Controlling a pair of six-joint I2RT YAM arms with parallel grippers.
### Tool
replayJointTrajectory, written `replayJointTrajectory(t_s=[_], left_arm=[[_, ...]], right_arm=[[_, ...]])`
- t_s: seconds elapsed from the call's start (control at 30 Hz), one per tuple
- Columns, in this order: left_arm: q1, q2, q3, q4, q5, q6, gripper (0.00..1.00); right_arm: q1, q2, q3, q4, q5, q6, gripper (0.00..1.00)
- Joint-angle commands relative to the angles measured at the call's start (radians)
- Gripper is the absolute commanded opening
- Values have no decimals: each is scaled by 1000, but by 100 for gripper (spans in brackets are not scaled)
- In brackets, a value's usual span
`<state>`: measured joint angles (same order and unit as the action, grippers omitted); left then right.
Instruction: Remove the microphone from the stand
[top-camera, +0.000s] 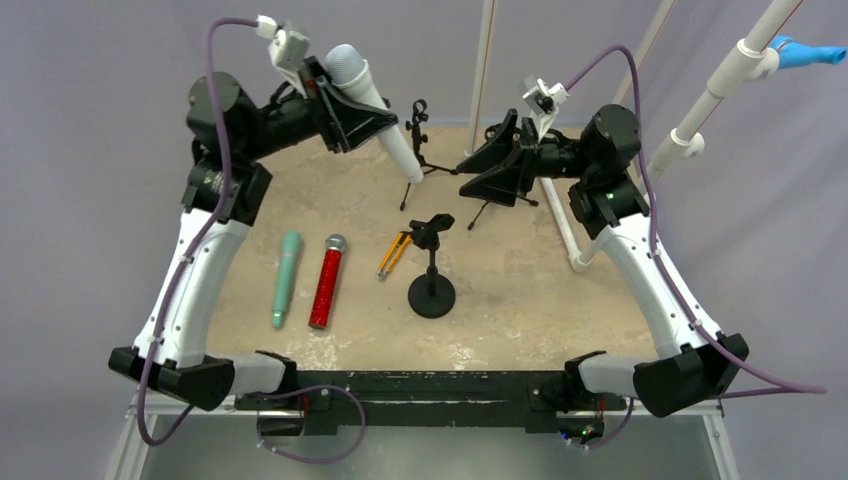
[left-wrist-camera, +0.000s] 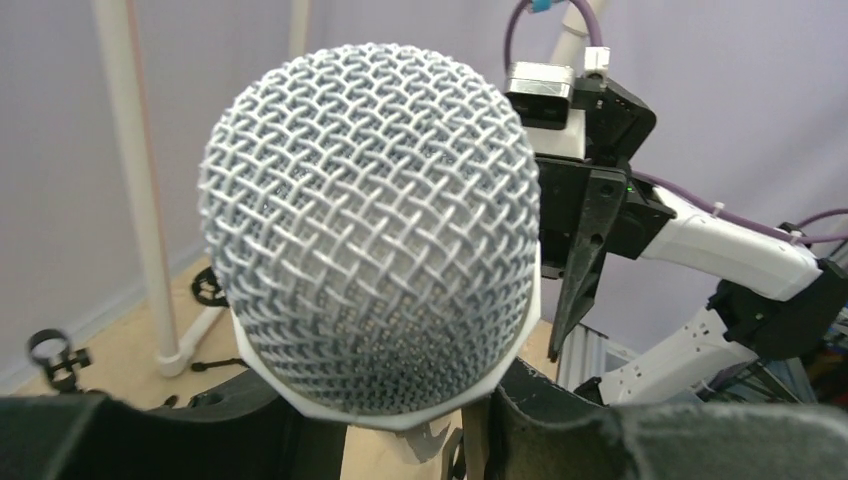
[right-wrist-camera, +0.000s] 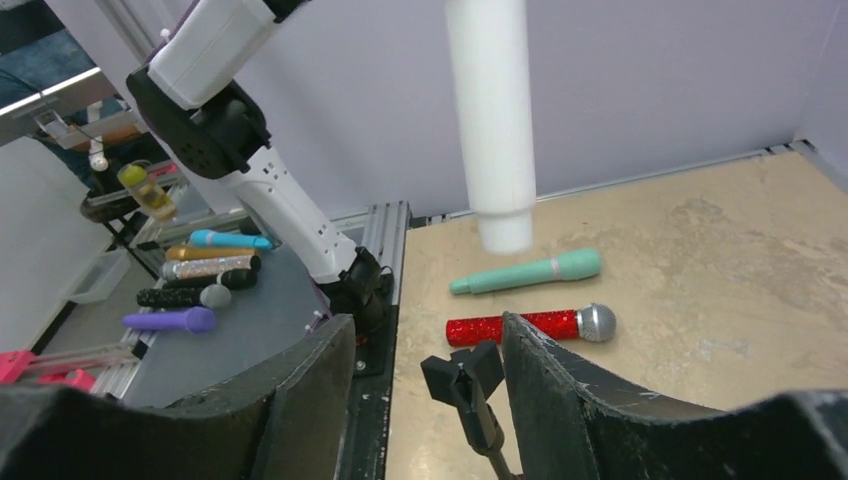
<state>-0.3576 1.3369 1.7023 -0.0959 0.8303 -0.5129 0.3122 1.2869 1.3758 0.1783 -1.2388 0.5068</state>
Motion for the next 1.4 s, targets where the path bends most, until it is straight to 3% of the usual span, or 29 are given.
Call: replayJointTrajectory(t_s=[0.0, 0.23, 0.47, 0.57, 0.8, 1.1, 1.37], left_arm=[[104, -104, 38, -224, 8, 131, 0], [250, -183, 32, -713, -171, 495, 0], [424, -175, -85, -1018, -332, 717, 0], [485, -168, -182, -1037, -352, 741, 0], [494, -131, -408, -946, -423, 743, 0], [493, 44, -478, -916, -494, 702, 0], [436, 51, -497, -894, -447, 633, 0]], right_arm=[[-11, -47, 49, -167, 39, -137, 55], [-22, -78, 44, -305, 55, -244, 57], [-28, -84, 39, -343, 52, -273, 57], [-33, -83, 35, -346, 54, -282, 58], [-41, -91, 1, -339, 67, -285, 59], [-44, -118, -33, -330, 69, -289, 59], [-46, -131, -47, -343, 72, -303, 60]])
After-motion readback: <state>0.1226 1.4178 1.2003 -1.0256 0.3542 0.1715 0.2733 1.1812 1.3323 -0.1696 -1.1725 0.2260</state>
